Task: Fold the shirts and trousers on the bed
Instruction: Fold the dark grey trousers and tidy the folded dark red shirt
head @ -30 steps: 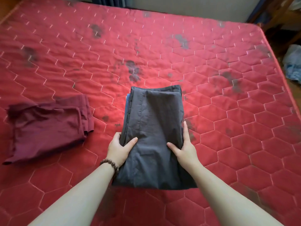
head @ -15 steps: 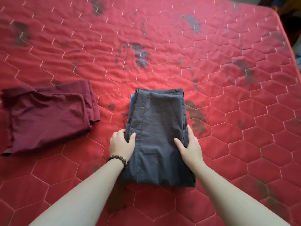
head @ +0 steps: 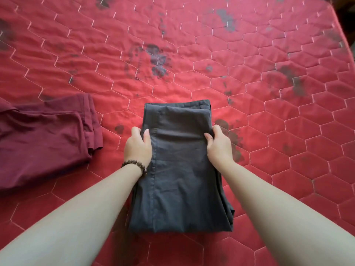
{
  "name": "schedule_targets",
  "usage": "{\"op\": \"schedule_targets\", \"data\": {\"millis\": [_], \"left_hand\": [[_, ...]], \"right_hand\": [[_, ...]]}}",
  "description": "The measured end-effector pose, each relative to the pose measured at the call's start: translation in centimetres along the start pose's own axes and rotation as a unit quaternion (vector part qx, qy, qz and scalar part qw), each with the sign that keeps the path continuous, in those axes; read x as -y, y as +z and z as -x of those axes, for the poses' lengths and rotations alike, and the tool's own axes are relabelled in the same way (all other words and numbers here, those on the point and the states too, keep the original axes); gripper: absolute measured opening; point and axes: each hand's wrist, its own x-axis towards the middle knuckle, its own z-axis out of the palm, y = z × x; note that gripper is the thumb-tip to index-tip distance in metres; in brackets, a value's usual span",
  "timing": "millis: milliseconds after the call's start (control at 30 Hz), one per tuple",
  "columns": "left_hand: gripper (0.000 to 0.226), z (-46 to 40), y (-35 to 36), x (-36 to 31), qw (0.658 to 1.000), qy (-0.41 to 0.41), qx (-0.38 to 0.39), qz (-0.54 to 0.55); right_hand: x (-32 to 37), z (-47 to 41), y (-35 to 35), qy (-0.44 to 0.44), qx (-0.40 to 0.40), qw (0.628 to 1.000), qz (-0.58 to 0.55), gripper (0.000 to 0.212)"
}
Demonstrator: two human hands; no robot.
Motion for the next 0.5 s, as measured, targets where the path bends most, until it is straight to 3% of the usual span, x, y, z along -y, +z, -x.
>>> {"op": "schedule_targets", "data": {"millis": [67,133,200,267,300,400,500], "left_hand": [[0.029,0.3,0.2,0.2,0.999,-0.039,-0.004,-0.031],[0.030,0.1,0.0,-0.1,0.992,0.005,-0.072,-0.105],[0.029,-0.2,0.3,-1.2,0.965,0.176,-0.112,-0.162],[0.036,-0.6,1.8,-2.2,0.913,0.347,-0.072,-0.204],[0.042,-0.9,2.5,-2.7,0.888,0.391,-0.039,-0.239],[0.057,-2.1,4.2,-2.6,0.843,0.372,0.066,-0.382],[0.062,-3.0,5.4,-1.1,0.845,0.332,0.079,-0.412]], "right_hand": [[-0.2,0.0,0.5,0.035,0.014,0.998,0.051,0.015],[0.0,-0.1,0.8,-0.027,-0.083,0.981,0.172,0.026],[0.8,0.0,1.3,-0.201,-0.183,0.934,0.230,0.038],[1.7,-0.1,2.7,-0.343,-0.148,0.894,0.246,0.045],[1.9,-0.3,3.6,-0.371,-0.112,0.883,0.265,0.047],[1.3,-1.9,5.6,-0.357,-0.031,0.869,0.340,0.051],[-0.4,-3.1,6.5,-0.329,-0.004,0.869,0.369,0.055]]}}
